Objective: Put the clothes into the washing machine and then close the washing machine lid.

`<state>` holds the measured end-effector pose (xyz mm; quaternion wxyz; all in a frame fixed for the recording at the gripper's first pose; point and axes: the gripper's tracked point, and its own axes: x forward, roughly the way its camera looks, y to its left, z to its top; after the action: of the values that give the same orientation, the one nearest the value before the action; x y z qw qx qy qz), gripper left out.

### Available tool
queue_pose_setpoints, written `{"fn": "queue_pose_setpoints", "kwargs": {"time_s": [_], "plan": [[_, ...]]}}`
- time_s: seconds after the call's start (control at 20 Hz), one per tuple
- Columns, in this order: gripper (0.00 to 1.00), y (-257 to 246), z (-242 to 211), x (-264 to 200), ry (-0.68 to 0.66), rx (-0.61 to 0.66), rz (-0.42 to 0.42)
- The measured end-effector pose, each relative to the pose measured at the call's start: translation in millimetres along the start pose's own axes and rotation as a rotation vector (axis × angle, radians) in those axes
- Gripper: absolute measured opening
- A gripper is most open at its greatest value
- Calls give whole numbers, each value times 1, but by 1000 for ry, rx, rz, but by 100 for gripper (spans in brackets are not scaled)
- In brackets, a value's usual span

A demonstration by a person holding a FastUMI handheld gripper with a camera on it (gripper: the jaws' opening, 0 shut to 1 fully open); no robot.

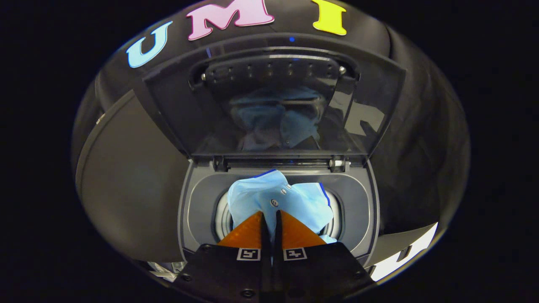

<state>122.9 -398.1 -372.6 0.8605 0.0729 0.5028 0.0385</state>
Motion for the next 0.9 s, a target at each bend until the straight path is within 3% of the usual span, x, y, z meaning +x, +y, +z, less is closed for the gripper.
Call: {"fn": "queue_pose_setpoints", "kwargs": {"time_s": [0.35, 0.9], "plan": [[5, -6, -34, 27, 70, -56, -53], [5, -11, -69, 40, 152, -123, -56]]}}
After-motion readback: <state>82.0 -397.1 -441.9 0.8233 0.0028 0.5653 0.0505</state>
